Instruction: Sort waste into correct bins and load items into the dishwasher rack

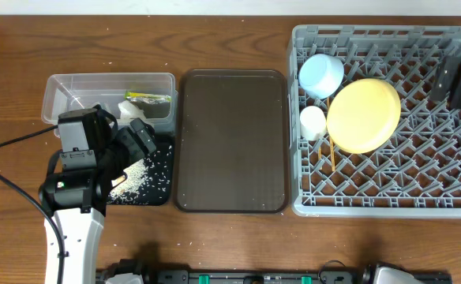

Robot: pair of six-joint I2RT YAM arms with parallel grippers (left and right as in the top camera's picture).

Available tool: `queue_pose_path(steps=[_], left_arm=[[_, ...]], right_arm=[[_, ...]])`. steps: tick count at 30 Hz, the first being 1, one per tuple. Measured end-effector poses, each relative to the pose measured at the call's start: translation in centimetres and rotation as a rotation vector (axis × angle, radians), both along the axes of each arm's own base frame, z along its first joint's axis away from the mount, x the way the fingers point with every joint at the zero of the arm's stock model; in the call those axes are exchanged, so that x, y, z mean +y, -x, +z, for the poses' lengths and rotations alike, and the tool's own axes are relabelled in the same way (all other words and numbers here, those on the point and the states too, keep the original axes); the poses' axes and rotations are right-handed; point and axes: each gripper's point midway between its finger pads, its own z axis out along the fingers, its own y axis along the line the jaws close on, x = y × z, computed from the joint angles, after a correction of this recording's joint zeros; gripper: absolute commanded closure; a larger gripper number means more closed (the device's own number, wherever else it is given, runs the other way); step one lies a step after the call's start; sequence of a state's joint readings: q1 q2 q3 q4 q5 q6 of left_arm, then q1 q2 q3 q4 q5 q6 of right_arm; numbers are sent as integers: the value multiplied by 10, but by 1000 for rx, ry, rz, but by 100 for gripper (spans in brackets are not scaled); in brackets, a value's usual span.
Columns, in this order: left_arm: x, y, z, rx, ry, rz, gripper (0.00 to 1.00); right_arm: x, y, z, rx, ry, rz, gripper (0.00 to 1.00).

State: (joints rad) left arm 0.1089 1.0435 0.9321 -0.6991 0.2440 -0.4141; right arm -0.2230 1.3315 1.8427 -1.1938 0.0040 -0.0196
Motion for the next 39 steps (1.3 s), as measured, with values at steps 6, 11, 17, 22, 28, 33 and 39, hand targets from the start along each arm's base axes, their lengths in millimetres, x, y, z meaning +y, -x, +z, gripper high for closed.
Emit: queue_pose_path(steps=[6, 11, 17, 22, 28, 33, 39], left_arm=[[0, 0, 0, 0, 0, 0, 4], [0, 0, 0, 0, 0, 0, 4], [0, 0, 0, 0, 0, 0, 4], [0, 0, 0, 0, 0, 0, 4], [0, 0, 0, -1, 0, 0, 4], [0, 0, 0, 0, 0, 0, 4], [0, 0, 0, 0, 0, 0, 4]], right_arm=[[39, 31, 33, -97, 70, 123, 1], [49, 52, 46, -128, 137, 168, 1], [58, 59, 91, -373, 159, 201, 1], [74, 68, 97, -585, 155, 272, 1], [88, 92, 16, -606, 129, 346, 1], [94, 101, -37, -673, 117, 368, 1], [96, 100, -78, -812, 55, 350, 1]])
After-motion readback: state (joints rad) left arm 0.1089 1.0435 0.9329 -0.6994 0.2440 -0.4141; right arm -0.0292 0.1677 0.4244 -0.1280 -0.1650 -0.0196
